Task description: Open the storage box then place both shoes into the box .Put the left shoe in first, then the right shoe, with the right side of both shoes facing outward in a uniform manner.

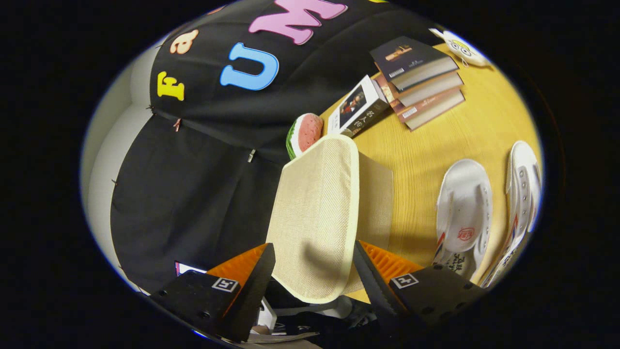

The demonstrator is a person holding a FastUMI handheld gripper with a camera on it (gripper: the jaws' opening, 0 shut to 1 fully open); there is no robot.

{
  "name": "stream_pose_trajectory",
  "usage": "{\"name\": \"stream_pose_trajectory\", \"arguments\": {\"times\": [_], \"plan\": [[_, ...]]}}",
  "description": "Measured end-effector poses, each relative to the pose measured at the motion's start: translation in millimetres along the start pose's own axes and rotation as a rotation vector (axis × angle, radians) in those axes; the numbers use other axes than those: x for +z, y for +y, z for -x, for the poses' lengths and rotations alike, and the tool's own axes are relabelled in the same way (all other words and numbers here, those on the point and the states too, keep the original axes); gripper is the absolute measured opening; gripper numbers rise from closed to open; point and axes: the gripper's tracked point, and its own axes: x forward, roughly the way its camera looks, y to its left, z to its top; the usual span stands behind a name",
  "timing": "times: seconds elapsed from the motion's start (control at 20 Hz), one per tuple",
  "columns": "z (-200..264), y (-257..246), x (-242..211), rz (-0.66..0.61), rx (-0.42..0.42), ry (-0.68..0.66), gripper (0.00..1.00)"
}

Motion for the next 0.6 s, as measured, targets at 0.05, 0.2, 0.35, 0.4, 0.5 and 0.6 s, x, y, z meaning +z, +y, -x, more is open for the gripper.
{"name": "stream_pose_trajectory", "arguments": {"times": [0.05,0.2,0.35,0.4,0.5,0.6], "plan": [[-4,-5,0,-0.036,0.014,0.004,0.98],[-16,-10,-6,-0.194,0.075,0.044,0.98],[-16,-10,-4,-0.245,0.094,0.037,0.77],[-12,-9,1,-0.246,0.108,0.029,0.6],[-4,-1,12,-0.247,0.119,-0.023,0.26],[7,23,17,-0.218,0.164,-0.041,0.05]]}}
